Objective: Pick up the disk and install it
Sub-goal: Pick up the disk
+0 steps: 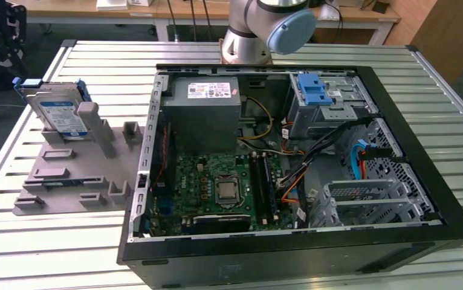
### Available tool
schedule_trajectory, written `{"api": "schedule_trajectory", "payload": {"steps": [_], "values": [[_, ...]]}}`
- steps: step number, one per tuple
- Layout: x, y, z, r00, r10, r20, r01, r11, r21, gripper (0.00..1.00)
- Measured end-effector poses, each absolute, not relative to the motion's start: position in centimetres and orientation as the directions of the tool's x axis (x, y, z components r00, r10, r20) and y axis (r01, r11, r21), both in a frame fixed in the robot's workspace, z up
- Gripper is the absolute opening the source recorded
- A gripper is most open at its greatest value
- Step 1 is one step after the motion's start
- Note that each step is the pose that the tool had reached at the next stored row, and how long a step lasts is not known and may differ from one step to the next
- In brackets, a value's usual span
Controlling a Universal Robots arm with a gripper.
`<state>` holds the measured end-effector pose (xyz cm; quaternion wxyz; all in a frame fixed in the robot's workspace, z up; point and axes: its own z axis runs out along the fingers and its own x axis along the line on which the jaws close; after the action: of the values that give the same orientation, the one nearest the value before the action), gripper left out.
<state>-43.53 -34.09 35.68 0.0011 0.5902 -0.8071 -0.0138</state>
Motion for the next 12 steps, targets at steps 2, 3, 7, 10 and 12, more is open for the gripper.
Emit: {"api": "schedule_trajectory", "payload": {"steps": [2,3,7,10,12], "values": [[-43.53,-34.09,35.68,-0.293,-0.956,-0.015,-0.956,0.293,0.024,0.11],[-43.53,-34.09,35.68,-0.287,-0.958,-0.015,-0.958,0.286,0.024,0.11],[-43.53,-34.09,35.65,-0.224,-0.975,-0.015,-0.974,0.224,0.023,0.11],[-43.53,-34.09,35.61,-0.172,-0.985,-0.015,-0.985,0.172,0.023,0.11],[-43.53,-34.09,35.58,-0.151,-0.988,-0.015,-0.988,0.151,0.023,0.11]]}}
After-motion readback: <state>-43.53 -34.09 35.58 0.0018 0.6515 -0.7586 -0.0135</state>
